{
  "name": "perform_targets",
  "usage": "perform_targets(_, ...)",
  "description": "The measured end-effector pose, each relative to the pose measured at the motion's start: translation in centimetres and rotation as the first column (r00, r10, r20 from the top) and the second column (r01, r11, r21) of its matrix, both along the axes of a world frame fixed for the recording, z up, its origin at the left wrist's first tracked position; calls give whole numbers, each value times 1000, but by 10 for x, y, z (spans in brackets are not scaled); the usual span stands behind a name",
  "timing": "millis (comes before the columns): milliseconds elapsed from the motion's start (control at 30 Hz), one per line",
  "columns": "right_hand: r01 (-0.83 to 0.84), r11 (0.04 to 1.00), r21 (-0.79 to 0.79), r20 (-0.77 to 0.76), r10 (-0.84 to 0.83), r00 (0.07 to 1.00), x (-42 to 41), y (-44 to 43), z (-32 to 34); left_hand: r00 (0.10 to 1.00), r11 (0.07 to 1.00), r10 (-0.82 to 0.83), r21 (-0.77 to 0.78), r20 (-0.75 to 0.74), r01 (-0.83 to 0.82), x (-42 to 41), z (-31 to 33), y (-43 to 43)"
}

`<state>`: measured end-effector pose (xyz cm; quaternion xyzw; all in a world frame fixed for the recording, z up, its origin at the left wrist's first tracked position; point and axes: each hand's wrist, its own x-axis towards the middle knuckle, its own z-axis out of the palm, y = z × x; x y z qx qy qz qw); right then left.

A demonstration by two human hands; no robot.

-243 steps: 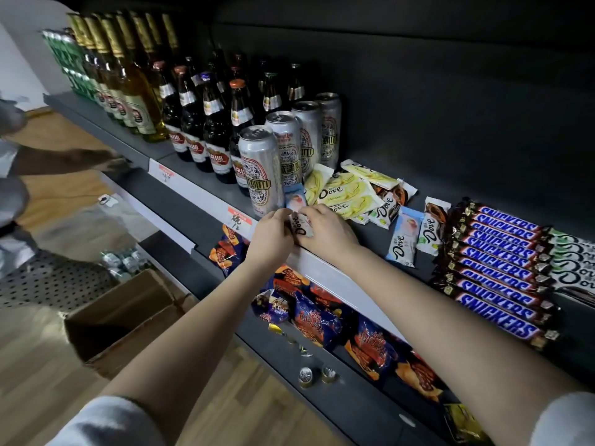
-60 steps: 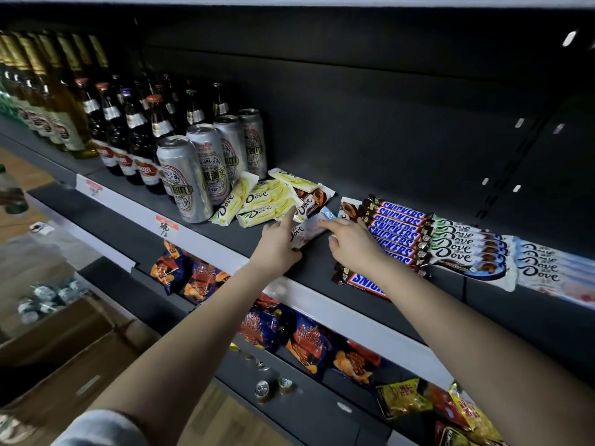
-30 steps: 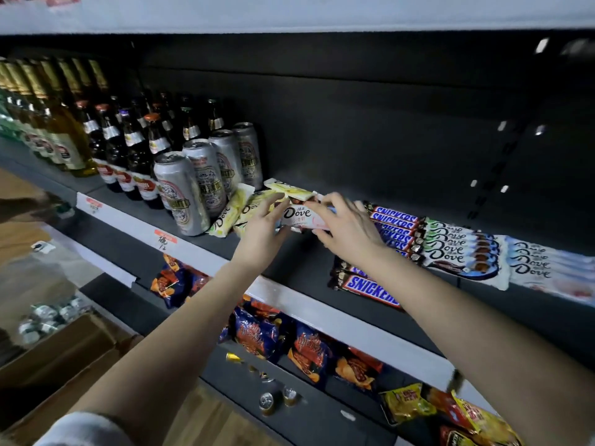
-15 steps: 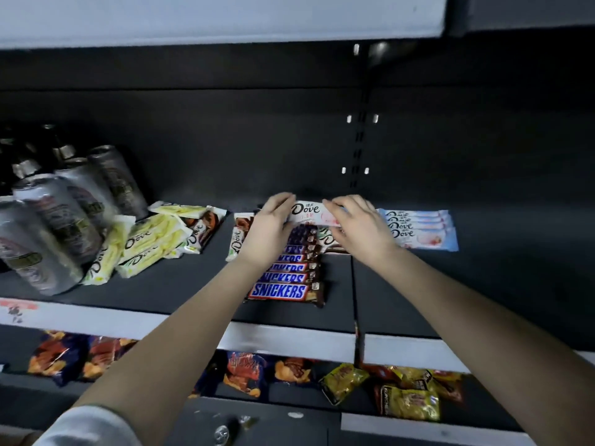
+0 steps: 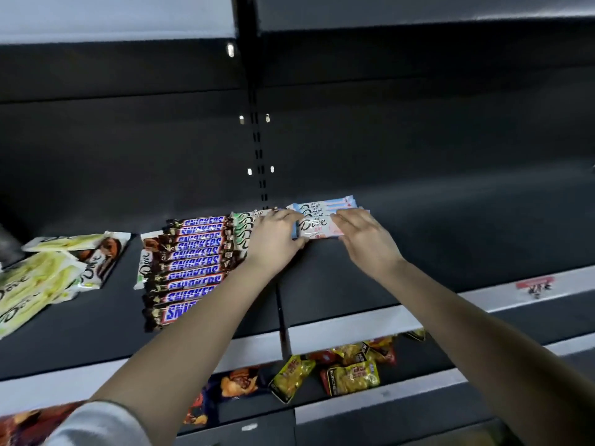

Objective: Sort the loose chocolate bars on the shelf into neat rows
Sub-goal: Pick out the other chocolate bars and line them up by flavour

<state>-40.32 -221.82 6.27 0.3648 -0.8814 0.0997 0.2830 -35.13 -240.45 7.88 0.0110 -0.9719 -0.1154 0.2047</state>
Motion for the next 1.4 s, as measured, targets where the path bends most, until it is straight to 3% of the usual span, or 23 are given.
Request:
perform_targets(300, 55, 990, 127, 250, -86, 964, 9, 32, -13, 997, 1000, -26, 7, 67, 25, -4, -36, 28)
perform_targets(467, 72, 993, 89, 334, -97, 938, 6, 28, -13, 999, 1000, -8, -17, 47, 8, -2, -39, 26)
perform_targets(767, 124, 992, -28, 372, -105, 922, -18, 10, -22, 995, 997, 72, -13, -64, -73, -15, -42, 28)
perform_targets(1000, 117, 989, -92, 386, -73, 920, -34, -10, -33, 980, 975, 193, 105, 40, -197, -27, -51, 28)
perform_targets(1167, 159, 966, -201, 398, -68, 915, -35, -9, -36, 976, 970, 215, 110, 40, -218, -29, -54, 27)
perform_targets(1400, 174, 958, -229, 395, -72, 916, -33, -9, -35, 966, 958, 258, 130, 11, -257, -29, -57, 25)
